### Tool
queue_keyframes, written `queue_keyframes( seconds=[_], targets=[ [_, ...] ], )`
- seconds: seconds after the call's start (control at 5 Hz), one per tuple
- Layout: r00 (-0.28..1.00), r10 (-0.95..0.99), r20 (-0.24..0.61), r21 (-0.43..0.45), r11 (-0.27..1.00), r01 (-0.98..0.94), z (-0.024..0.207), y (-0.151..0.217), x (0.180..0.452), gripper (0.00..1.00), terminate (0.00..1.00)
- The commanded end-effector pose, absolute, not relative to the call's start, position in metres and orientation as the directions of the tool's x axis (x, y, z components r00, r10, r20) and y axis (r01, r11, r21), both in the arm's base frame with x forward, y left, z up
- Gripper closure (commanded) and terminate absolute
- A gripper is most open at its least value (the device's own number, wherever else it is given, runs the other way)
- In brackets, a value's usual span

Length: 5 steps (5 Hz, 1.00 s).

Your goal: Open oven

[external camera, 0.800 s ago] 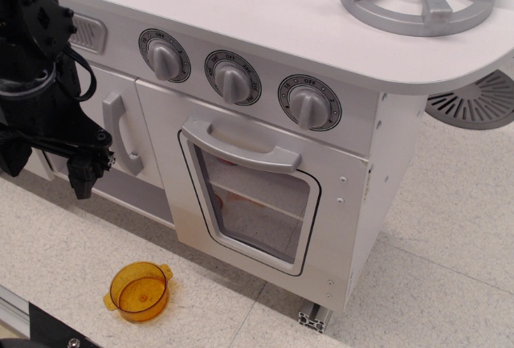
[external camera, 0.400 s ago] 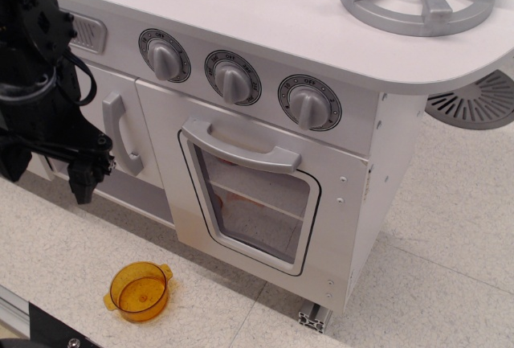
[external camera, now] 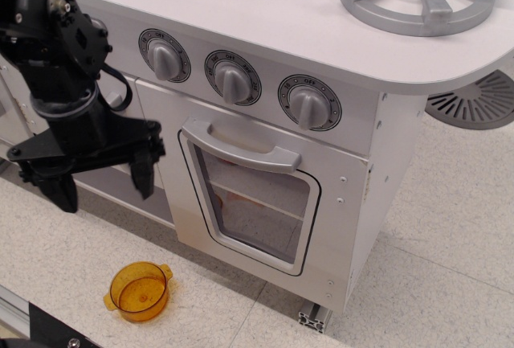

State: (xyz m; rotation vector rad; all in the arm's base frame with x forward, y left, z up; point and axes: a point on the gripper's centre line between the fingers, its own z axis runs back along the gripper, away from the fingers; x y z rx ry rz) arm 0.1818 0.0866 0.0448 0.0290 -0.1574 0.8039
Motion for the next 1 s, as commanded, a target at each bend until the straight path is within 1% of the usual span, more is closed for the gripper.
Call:
queue_keyframes(
  seconds=[0.0, 0.2, 0.4, 0.6, 0.8],
  targets=[
    [0.293, 0.953, 0.076, -0.201, 0.302, -0.932, 0.022, 0.089, 0.221, 0.00, 0.00],
    [0.252, 0.967, 0.040, -0.236, 0.254, -0.938, 0.013, 0.087, 0.244, 0.00, 0.00],
    [0.226, 0.974, 0.005, -0.311, 0.217, -0.925, 0.018, 0.083, 0.260, 0.00, 0.00],
    [0.205, 0.979, -0.008, -0.379, 0.187, -0.906, 0.023, 0.082, 0.272, 0.00, 0.00],
    [0.180, 0.984, 0.014, -0.405, 0.170, -0.898, 0.018, 0.080, 0.280, 0.00, 0.00]
  ],
)
